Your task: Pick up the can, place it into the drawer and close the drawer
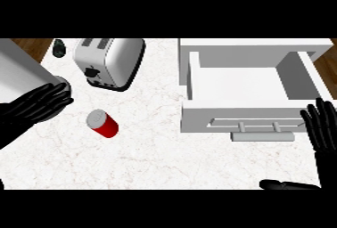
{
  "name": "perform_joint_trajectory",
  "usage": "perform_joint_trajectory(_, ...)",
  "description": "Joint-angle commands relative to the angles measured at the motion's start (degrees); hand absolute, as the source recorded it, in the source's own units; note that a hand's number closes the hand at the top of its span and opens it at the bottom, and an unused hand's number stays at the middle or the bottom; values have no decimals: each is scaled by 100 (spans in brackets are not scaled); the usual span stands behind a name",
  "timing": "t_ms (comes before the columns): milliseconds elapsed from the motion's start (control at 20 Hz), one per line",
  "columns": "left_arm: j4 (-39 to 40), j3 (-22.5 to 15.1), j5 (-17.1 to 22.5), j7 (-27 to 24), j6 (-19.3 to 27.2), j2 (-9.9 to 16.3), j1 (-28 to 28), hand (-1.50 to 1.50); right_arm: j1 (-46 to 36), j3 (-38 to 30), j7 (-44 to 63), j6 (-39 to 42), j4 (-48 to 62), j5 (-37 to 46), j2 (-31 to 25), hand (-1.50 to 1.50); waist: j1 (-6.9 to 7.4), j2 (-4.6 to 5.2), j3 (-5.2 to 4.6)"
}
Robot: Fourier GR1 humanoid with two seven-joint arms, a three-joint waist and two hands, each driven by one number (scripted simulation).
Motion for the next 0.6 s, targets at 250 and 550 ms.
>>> perform_joint_trajectory(250,818,84,-1263,-482,-463,-820,-182,-150,209,-155,-306,242,171,-27,69,-150,-3,4,-3)
perform_joint_trajectory(550,1642,302,-1559,-697,-718,-840,-671,-150,437,-49,-335,252,-94,140,257,-150,-21,6,-4)
